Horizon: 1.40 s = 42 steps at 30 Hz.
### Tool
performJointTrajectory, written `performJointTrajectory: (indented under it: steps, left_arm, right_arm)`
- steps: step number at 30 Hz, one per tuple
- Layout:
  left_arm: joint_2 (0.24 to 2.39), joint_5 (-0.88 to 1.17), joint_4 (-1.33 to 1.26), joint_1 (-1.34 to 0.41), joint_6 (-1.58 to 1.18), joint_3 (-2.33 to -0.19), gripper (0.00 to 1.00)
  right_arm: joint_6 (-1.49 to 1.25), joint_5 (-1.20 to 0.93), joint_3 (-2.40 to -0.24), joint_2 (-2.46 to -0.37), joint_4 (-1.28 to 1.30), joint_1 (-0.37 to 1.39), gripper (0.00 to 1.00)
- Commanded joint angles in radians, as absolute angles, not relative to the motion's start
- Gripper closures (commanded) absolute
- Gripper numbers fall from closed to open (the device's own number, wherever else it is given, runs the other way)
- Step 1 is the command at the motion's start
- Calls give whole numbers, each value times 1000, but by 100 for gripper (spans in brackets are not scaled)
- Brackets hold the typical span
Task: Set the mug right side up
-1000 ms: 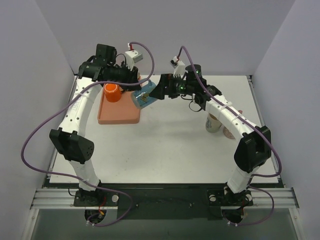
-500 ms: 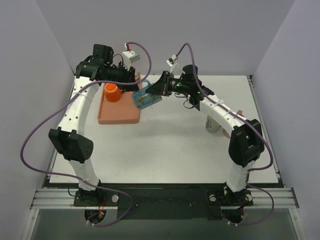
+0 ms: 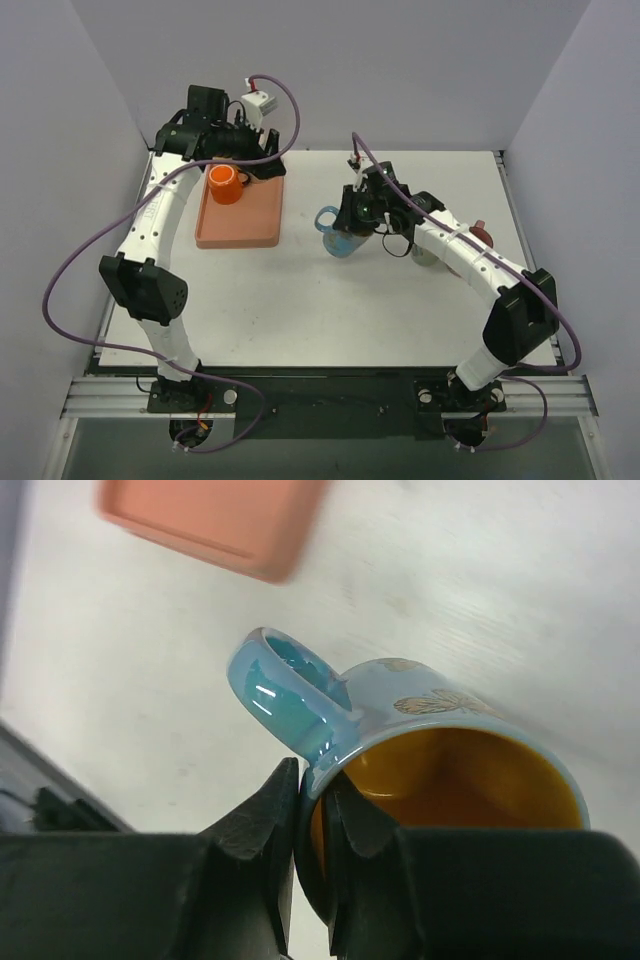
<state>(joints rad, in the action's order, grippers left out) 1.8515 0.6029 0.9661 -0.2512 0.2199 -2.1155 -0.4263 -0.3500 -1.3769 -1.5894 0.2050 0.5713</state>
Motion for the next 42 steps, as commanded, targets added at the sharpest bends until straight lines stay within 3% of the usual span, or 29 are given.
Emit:
performJointTrajectory:
  steps: [1, 10, 20, 30, 35, 42]
  left_arm:
    - [1850, 476, 868, -235, 166, -2137, 14]
    - [1818, 318, 871, -238, 210, -2072, 13]
    - [1767, 278, 858, -235, 259, -1970, 13]
    - [1747, 242, 833, -232, 281, -1895, 13]
    - [1758, 227, 807, -221, 285, -1848, 13]
    - [1819, 189, 798, -210, 308, -1887, 13]
  right_arm:
    - [-365, 39, -1379, -1523, 331, 565, 100]
    - [-394, 406, -1453, -1672, 488, 569, 100]
    - [-515, 534, -1506, -1818, 472, 571, 100]
    - [-568, 482, -1486, -1878, 472, 558, 100]
    - [-549, 476, -1482, -1875, 477, 561, 77]
    - [-528, 473, -1474, -1832, 495, 561, 59]
